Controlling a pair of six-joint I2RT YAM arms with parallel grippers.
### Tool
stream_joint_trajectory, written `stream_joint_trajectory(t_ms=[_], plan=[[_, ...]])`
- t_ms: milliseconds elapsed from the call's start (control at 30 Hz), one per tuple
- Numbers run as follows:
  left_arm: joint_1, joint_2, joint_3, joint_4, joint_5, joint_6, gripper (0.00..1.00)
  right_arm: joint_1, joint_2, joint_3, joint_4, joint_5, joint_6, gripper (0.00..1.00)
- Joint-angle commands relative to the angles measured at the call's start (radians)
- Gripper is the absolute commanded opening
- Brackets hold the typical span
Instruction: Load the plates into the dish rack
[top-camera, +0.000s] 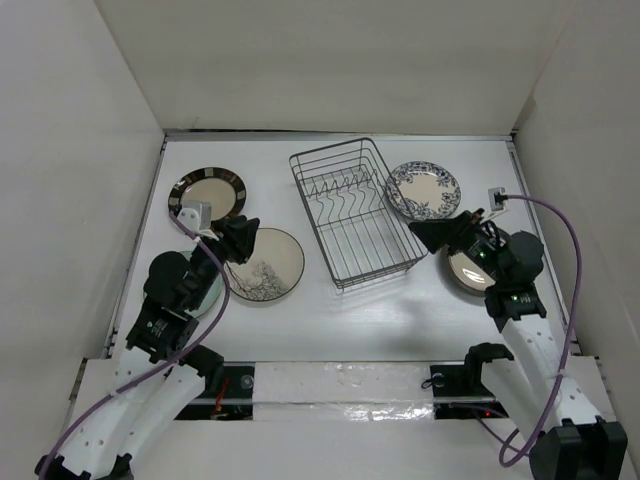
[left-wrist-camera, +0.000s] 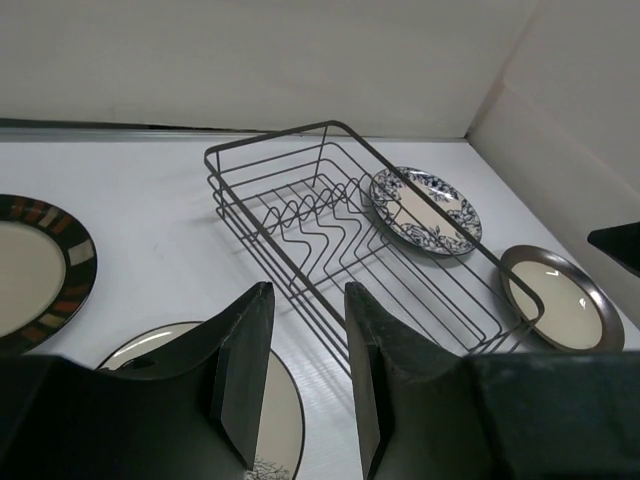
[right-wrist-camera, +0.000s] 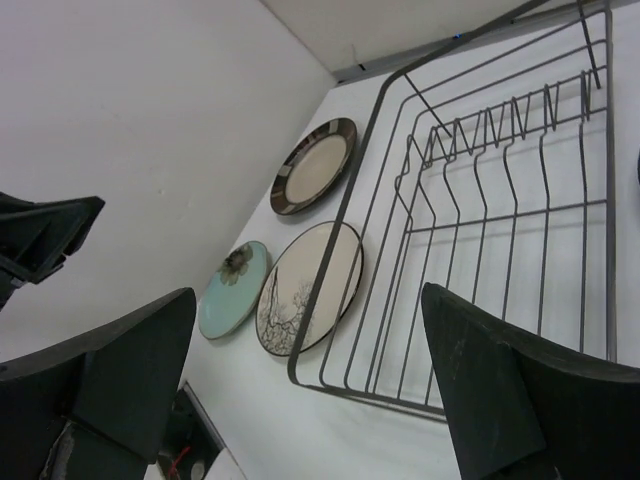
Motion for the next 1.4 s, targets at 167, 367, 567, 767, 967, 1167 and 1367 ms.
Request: stream_joint_trajectory(t_ms=[167, 367, 567, 767, 967, 1167, 1367], plan=[[0.044, 0.049, 0.021, 0.047, -0.018, 0.010, 0.32, 0.046, 0.188, 0.051, 0.392, -0.062, 0.059, 0.79], [0.044, 0.060, 0.029, 0.025, 0.029, -0.001, 0.30, 0.099, 0.288, 0.248, 0.206, 0.245, -0.039, 0.00], [0.044, 0.003, 0.009, 0.030, 0.052, -0.010, 0.00, -0.035, 0.490, 0.342, 0.125, 0.505, -0.079, 0.00], [0.044, 0.032, 0.027, 0.008, 0.098, -0.006, 0.00, -0.121, 0.793, 0.522, 0.026, 0.576, -0.131, 0.22], [0.044, 0.044, 0.030, 0.001, 0.088, -0.009, 0.13, -0.302, 0.975, 0.467, 0.176, 0.369, 0.017, 0.54], [0.044, 0.078, 0.038, -0.005, 0.097, -0.006, 0.23, -0.367, 1.188, 0.520, 0.247, 0.197, 0.059, 0.64], [0.044, 0.092, 0.042, -0.010, 0.091, -0.001, 0.23, -0.367, 1.249, 0.600, 0.116, 0.240, -0.048, 0.64]])
